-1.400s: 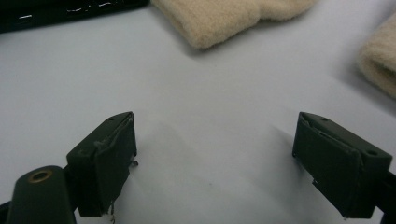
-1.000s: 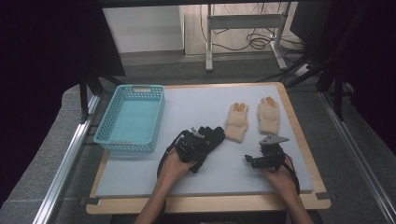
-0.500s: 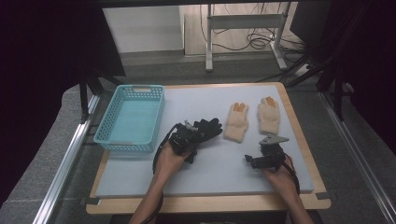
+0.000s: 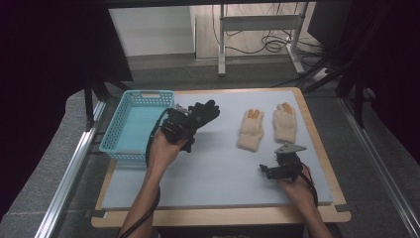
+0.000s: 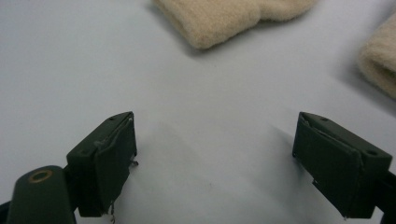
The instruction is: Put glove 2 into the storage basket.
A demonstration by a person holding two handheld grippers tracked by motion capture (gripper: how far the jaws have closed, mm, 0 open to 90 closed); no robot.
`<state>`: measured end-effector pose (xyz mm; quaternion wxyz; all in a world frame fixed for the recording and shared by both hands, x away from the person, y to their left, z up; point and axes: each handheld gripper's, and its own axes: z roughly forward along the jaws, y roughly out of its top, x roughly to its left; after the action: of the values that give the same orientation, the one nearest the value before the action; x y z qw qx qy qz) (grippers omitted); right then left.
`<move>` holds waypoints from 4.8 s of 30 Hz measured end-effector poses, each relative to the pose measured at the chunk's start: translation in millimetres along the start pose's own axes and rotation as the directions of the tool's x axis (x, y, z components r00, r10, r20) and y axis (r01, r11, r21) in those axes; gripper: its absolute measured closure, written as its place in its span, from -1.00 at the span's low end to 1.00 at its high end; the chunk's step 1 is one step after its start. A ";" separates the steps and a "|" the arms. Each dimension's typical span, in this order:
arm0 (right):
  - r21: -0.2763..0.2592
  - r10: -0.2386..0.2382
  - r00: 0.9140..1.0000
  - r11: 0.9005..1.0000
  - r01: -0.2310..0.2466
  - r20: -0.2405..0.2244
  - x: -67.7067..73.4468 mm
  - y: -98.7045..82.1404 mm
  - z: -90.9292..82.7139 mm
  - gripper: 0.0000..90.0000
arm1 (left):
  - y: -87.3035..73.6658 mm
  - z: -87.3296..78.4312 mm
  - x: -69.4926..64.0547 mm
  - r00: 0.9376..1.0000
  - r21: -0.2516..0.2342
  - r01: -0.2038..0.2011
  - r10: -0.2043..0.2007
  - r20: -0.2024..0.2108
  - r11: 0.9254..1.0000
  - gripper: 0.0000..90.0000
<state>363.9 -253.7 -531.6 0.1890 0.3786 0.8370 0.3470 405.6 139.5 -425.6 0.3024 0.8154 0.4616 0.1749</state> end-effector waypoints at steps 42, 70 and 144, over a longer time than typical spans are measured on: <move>-0.002 -0.004 1.000 1.000 0.004 0.002 0.3 -0.1 0.0 -0.70 | -62.4 40.2 189.6 0.893 0.247 0.384 -0.290 -0.343 0.890 0.17; -0.002 -0.004 1.000 1.000 0.004 0.003 0.4 -0.1 0.0 -0.70 | -69.1 6.0 185.6 0.933 0.124 0.348 -0.331 -0.142 0.929 -0.94; 0.000 0.002 1.000 1.000 -0.002 -0.004 -0.5 0.1 0.3 -0.70 | -141.5 41.1 -39.6 0.989 -0.052 -0.071 0.077 0.124 0.996 -1.00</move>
<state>364.4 -253.9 -531.7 0.1869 0.3786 0.8371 0.3478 316.9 147.2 -549.6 0.3435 0.8339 0.4067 0.1453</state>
